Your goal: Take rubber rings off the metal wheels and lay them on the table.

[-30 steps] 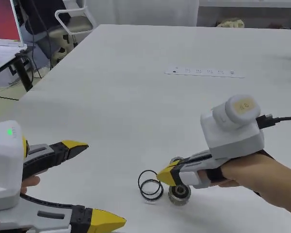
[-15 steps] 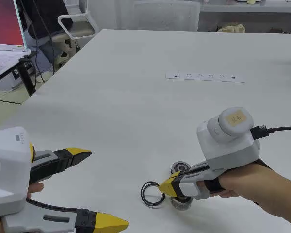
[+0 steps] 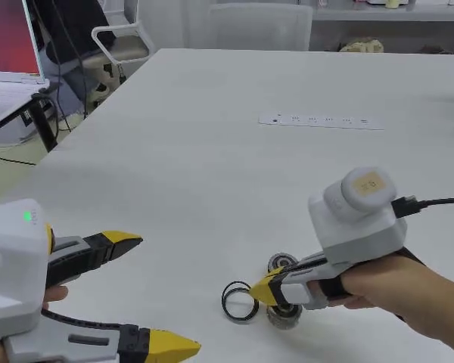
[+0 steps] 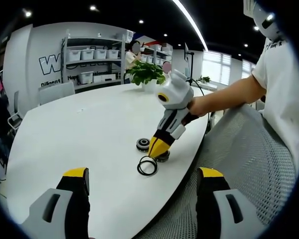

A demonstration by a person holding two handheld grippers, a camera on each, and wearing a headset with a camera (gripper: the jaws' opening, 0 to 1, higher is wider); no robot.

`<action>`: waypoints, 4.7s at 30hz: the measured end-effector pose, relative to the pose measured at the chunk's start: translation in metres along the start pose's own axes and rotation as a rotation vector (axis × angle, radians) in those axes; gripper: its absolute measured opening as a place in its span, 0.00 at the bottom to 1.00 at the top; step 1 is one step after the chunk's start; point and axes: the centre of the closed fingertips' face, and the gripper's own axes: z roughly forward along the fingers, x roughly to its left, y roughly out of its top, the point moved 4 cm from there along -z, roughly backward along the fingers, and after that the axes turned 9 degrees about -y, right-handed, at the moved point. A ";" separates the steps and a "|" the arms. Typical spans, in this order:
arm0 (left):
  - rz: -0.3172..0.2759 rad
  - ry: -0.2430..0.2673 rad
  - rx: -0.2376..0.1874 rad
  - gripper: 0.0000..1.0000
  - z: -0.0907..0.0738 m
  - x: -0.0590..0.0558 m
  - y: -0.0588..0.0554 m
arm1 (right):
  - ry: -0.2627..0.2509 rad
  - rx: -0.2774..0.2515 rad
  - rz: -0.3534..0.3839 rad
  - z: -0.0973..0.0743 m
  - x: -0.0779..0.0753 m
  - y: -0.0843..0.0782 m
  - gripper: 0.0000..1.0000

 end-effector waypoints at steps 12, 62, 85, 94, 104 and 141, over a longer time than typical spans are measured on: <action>0.002 0.010 -0.004 0.85 -0.001 0.001 0.001 | -0.045 0.009 -0.039 0.003 -0.005 -0.002 0.00; -0.013 0.036 -0.025 0.78 -0.003 0.004 0.002 | -0.089 0.044 -0.237 0.010 -0.001 -0.006 0.12; -0.017 0.035 -0.031 0.78 -0.003 0.005 0.002 | -0.085 0.050 -0.266 0.012 0.004 -0.003 0.12; -0.019 0.029 -0.023 0.78 -0.003 0.004 0.001 | -0.088 0.046 -0.255 0.008 0.002 -0.003 0.11; 0.034 0.000 0.012 0.81 0.000 0.000 0.002 | -0.107 -0.028 -0.222 -0.010 -0.011 0.013 0.11; 0.346 -0.199 -0.020 0.73 0.095 0.023 0.113 | -0.180 -0.019 -0.194 -0.034 -0.071 -0.016 0.13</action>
